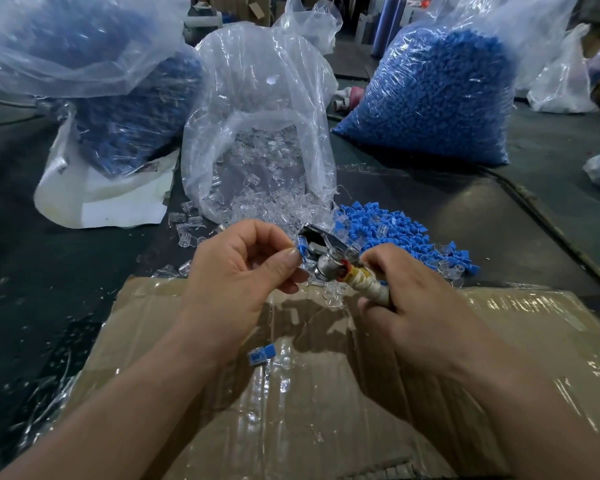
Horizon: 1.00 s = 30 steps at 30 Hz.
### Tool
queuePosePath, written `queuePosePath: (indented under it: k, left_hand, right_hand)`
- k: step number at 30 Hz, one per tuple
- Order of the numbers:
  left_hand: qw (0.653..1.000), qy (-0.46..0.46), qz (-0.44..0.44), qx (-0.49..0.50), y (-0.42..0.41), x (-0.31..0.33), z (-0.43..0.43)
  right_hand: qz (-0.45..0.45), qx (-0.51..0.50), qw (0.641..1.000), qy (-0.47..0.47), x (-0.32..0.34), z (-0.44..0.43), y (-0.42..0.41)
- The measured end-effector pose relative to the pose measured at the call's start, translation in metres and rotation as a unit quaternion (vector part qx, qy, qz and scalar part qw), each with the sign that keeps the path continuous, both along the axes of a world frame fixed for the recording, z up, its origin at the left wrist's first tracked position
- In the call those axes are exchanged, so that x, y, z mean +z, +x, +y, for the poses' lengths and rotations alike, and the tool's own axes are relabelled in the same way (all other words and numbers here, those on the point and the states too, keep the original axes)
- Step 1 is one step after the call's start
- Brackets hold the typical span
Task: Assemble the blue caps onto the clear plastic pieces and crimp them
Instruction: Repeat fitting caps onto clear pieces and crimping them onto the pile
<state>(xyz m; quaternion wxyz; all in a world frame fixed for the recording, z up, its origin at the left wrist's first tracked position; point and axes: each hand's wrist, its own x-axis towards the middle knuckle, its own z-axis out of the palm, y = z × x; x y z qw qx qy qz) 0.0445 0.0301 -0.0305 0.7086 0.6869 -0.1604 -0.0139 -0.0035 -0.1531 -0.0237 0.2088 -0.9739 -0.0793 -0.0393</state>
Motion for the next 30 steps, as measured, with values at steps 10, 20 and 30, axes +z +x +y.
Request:
queuePosePath:
  k: [10,20,30]
  left_hand:
    - [1.0,0.008,-0.027,0.004,-0.0027,0.0023,-0.0009]
    - [0.998,0.041,-0.054,0.014,-0.0041,0.0016,-0.0013]
    - [0.997,0.047,-0.048,0.031,-0.0055,0.0036,-0.0017]
  right_hand:
    - [0.001,0.002,1.0,-0.022,0.0025,0.0051,0.0028]
    - [-0.002,-0.005,1.0,-0.009,0.0015,0.0058,0.003]
    - [-0.019,-0.017,1.0,-0.013,-0.0023,0.0076,0.0032]
